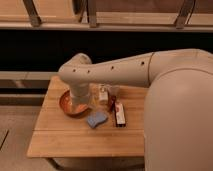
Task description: Push the eraser across the table
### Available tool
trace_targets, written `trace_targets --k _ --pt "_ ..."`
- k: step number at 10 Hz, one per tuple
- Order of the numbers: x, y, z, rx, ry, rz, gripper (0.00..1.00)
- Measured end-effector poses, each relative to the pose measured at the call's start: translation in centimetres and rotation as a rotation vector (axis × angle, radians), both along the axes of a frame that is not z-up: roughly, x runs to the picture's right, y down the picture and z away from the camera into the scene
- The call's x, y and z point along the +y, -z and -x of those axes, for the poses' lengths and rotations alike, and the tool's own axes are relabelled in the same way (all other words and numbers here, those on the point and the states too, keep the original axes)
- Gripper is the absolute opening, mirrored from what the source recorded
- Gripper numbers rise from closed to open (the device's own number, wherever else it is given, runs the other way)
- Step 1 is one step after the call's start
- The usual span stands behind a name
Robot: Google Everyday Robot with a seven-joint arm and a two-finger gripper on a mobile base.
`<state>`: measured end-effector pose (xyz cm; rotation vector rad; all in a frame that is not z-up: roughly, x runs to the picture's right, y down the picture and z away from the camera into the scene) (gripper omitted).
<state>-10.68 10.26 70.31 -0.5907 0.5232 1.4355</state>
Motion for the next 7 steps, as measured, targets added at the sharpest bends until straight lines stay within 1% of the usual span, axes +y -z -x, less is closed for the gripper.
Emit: trace_targets --k 3,4,5,6,7 --pt "0.0 0.0 0.0 0.0 0.0 0.0 0.64" --pt "0.0 0.0 0.0 0.0 0.0 0.0 0.59" --pt "0.0 0.0 0.0 0.0 0.0 0.0 0.51" --pt "0.0 0.0 0.0 0.0 0.0 0.0 0.39" --pt "-0.02 0.0 -0.03 0.0 -0.001 0.0 0.3"
